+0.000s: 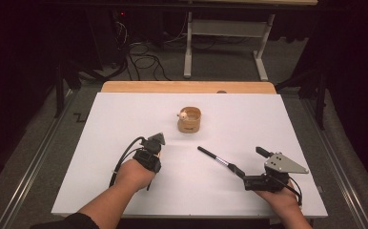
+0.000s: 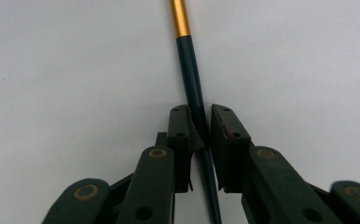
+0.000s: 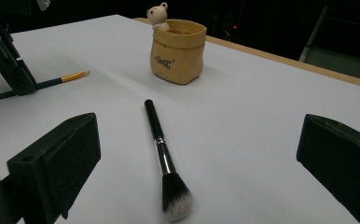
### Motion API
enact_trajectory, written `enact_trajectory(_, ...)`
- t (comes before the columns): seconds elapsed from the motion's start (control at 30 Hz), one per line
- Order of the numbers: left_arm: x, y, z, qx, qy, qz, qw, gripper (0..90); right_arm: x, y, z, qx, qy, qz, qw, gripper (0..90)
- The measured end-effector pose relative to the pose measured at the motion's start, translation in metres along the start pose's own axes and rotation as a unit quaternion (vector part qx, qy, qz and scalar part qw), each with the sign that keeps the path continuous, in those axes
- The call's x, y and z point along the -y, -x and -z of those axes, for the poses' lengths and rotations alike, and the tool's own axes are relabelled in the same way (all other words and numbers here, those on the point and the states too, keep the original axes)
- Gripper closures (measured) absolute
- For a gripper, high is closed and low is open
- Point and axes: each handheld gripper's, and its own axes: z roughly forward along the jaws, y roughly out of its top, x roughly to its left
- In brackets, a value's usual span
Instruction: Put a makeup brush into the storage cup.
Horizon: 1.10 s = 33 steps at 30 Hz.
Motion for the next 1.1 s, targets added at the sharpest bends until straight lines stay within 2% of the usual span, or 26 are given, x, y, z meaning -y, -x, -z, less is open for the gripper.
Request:
enact_trajectory(0.3,0.0013,-0.0024,0.0002,0.002,0.004,-0.004,1.0000,83.0,0.0001,-0.0002,0.0001,0.000,-0.002,0.001,1.0000,0.2)
enact_trajectory(0.77,0.0023,-0.0040,0.0004,0.008,0.007,-0.013,0.9999,83.3,0.0001,0.0001,-0.0002,0.000,-0.002,0.004,1.0000,0.2)
enact_trajectory(0.97,0.0027,-0.0049,0.0004,0.011,0.009,-0.014,0.9998,83.4,0.0001,0.0003,-0.0001,0.001,-0.002,0.005,1.0000,0.2)
enact_trajectory(1.1,0.0036,-0.0073,0.0010,0.019,0.011,-0.007,0.9997,83.4,0.0001,0.0002,-0.0001,0.000,-0.002,0.005,1.0000,0.2)
